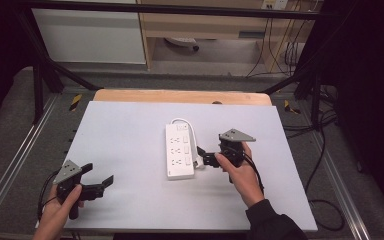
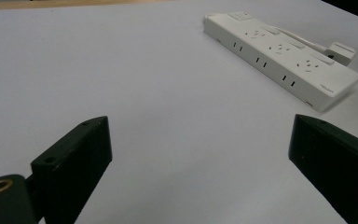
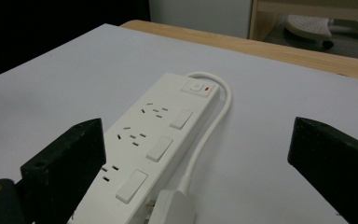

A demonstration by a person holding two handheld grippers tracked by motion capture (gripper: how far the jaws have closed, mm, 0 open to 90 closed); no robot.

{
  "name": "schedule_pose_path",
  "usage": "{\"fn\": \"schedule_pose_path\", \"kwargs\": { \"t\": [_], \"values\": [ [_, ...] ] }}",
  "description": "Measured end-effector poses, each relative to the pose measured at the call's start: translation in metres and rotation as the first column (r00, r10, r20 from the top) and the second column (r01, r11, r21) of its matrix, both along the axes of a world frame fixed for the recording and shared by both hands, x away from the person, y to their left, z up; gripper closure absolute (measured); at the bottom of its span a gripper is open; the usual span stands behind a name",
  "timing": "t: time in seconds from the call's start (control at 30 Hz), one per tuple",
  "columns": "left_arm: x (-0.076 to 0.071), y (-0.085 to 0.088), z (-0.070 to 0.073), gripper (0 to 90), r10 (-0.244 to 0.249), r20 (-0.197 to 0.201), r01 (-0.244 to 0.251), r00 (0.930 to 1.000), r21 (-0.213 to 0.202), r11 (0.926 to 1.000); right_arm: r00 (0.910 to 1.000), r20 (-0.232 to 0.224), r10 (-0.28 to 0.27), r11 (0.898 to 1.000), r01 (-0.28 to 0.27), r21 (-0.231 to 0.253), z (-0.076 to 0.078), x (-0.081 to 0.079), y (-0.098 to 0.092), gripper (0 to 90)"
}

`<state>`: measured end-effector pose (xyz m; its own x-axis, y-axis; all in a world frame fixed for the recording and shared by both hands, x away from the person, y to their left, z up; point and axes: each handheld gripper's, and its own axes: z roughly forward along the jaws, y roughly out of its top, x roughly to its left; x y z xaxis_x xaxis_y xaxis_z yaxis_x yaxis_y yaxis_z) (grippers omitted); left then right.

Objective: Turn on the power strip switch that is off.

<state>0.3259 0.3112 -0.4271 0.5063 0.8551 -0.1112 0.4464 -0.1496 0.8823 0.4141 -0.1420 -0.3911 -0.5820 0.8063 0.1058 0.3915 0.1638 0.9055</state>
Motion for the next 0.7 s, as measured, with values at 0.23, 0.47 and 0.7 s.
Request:
{"fn": "schedule_pose_path", "kwargs": {
  "t": [0.23,0.47,0.7],
  "values": [
    [0.000,0.000,0.000,5.9,0.001,-0.001,-0.001,1.0000,0.001,1.0000,0.9989,0.041,-0.023,1.000,0.022,0.018,0.010,-0.009,-0.028,4.9],
    [0.000,0.000,0.000,5.9,-0.001,-0.002,0.001,1.0000,0.004,1.0000,0.9937,0.070,-0.088,0.995,0.084,0.054,0.017,-0.024,-0.065,4.9],
    [0.000,0.000,0.000,5.9,0.001,-0.004,-0.001,1.0000,0.004,1.0000,0.9836,0.081,-0.161,0.985,0.155,0.080,0.016,-0.040,-0.104,5.3]
  ]
}}
